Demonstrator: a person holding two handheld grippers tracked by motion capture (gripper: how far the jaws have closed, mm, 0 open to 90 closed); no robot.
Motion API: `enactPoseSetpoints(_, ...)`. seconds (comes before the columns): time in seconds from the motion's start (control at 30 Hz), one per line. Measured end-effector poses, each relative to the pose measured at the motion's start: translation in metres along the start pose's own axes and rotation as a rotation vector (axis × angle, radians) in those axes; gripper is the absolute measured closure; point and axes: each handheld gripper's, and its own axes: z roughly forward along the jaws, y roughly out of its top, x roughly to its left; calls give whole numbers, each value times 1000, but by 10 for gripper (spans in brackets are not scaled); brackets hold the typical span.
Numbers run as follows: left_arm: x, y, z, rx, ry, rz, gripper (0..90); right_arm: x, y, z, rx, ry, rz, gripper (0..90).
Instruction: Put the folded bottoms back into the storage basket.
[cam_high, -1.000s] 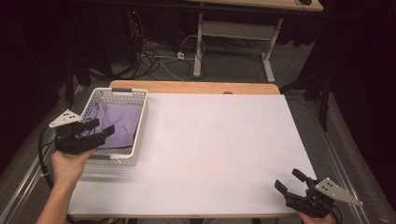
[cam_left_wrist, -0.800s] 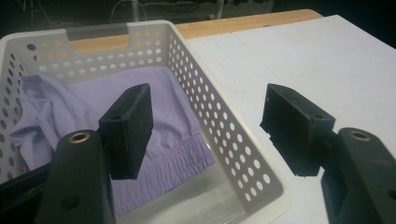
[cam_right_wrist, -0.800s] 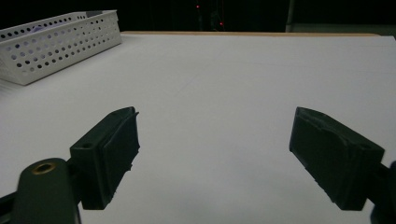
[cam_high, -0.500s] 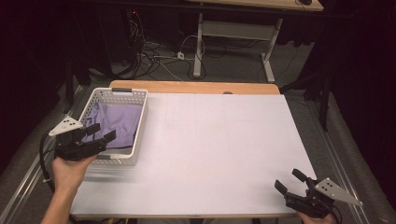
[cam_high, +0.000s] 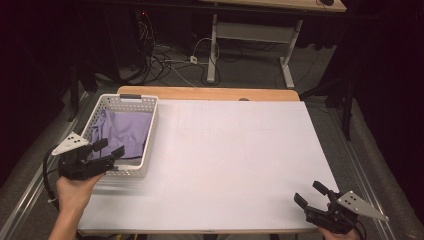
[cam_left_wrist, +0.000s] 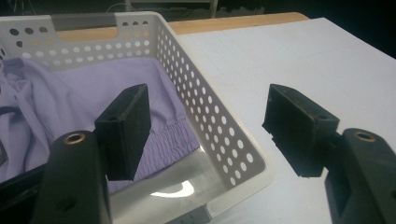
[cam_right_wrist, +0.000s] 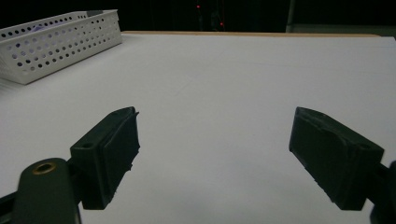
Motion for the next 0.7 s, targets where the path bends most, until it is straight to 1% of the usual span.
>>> enactPoseSetpoints(0.2,-2,-7,-2,-6,4,6,305,0,0,0,0,0,0,167)
enactPoseSetpoints(0.7,-6,-25,-3,-14,5,2,305,0,0,0,0,1,2,167)
